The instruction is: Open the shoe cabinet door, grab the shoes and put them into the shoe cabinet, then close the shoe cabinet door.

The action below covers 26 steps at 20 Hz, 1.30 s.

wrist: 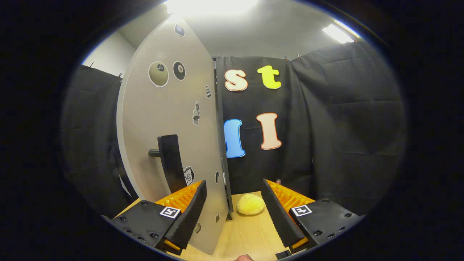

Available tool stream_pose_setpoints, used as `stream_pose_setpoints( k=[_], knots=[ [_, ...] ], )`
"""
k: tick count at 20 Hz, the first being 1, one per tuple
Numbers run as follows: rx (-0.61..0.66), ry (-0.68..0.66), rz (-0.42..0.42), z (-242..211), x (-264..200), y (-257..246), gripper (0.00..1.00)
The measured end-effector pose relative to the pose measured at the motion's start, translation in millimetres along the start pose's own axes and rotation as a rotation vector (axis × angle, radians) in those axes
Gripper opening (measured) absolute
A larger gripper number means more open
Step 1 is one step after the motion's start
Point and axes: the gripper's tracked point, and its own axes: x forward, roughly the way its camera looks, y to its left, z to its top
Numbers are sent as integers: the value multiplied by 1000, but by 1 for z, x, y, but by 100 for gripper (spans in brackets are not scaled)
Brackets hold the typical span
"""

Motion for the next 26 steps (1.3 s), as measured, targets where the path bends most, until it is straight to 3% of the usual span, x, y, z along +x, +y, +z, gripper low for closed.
stream_pose_setpoints(
  k=[10, 21, 26],
  knots=[
    [-3, -14, 125, 1, 26, 65, 95],
    [0, 38, 360, -11, 70, 174, 97],
    [-21, 37, 404, -16, 72, 185, 98]
  ],
)
